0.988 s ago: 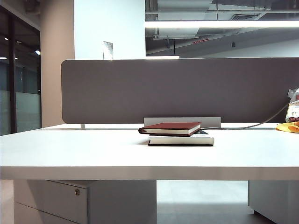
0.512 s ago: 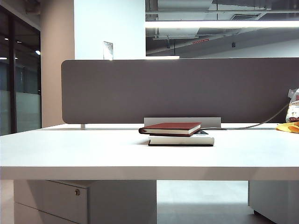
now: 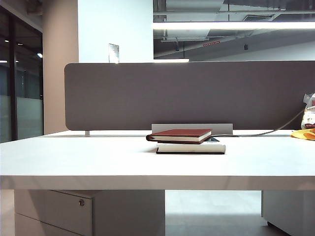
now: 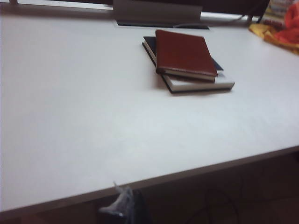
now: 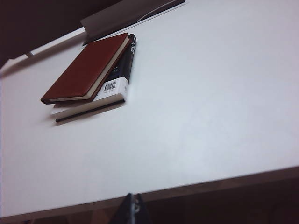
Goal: Pick up the red book and place it on top of the black book.
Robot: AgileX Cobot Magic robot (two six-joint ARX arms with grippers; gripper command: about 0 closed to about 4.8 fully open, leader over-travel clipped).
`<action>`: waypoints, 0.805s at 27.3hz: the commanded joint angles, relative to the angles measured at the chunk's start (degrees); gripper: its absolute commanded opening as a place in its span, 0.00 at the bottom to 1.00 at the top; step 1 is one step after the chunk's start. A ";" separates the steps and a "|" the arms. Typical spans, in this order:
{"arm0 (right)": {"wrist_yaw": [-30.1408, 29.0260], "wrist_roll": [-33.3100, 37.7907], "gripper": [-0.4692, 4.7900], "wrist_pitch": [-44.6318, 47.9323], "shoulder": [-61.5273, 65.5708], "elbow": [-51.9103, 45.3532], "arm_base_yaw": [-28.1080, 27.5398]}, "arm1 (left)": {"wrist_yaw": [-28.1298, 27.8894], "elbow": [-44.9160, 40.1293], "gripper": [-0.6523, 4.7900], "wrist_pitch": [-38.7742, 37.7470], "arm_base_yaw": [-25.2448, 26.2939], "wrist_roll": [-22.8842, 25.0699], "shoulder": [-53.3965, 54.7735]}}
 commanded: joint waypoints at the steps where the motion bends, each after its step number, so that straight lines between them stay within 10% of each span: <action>1: 0.17 1.27 0.08 1.86 -3.10 -2.54 0.09 | -1.92 -1.79 0.11 2.36 0.02 -1.64 -1.79; 22: 1.62 -2.86 0.08 1.81 -10.43 -11.56 0.11 | -2.32 -18.10 0.11 10.95 0.00 -2.40 -3.28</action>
